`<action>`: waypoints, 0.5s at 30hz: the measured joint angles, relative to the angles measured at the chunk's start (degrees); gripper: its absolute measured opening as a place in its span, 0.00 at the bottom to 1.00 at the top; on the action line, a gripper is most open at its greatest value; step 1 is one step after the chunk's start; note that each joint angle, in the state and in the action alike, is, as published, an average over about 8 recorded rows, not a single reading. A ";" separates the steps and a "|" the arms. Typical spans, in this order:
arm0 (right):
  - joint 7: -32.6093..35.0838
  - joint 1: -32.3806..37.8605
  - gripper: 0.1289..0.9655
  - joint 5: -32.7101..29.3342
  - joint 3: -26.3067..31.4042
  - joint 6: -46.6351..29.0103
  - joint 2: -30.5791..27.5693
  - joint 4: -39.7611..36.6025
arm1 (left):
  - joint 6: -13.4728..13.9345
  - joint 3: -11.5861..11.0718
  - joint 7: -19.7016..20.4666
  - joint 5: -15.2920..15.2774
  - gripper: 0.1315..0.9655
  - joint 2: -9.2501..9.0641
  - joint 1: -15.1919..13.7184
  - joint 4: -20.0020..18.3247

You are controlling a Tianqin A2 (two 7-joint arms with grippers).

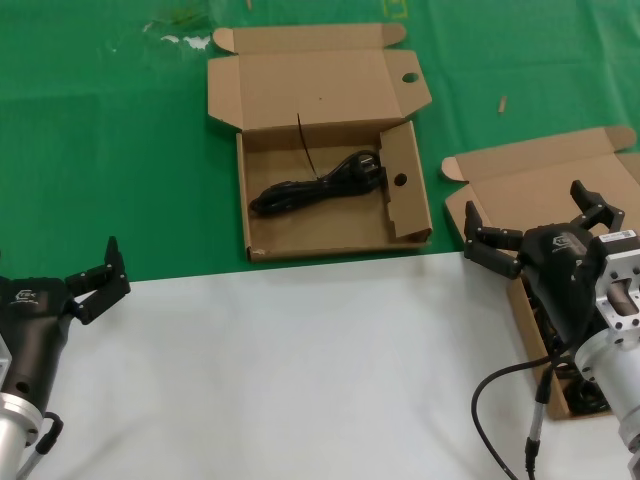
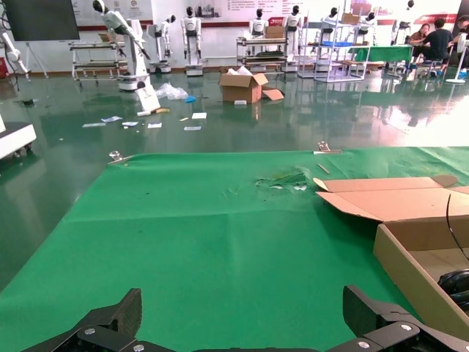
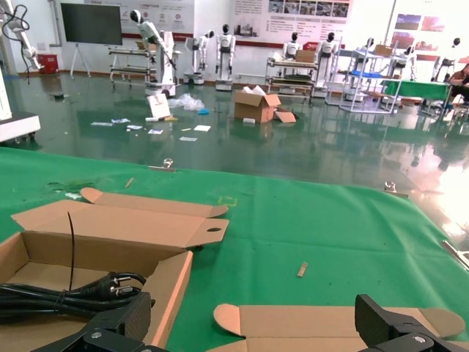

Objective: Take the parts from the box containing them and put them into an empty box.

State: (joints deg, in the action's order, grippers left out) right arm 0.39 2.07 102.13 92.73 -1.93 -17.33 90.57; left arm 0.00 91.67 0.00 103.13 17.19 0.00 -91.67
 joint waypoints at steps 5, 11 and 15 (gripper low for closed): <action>0.00 0.00 1.00 0.00 0.00 0.00 0.00 0.00 | 0.00 0.00 0.00 0.00 1.00 0.00 0.00 0.00; 0.00 0.00 1.00 0.00 0.00 0.00 0.00 0.00 | 0.00 0.00 0.00 0.00 1.00 0.00 0.00 0.00; 0.00 0.00 1.00 0.00 0.00 0.00 0.00 0.00 | 0.00 0.00 0.00 0.00 1.00 0.00 0.00 0.00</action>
State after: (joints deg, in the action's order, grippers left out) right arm 0.39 2.07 102.13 92.73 -1.93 -17.33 90.57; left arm 0.00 91.67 0.00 103.13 17.19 0.00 -91.67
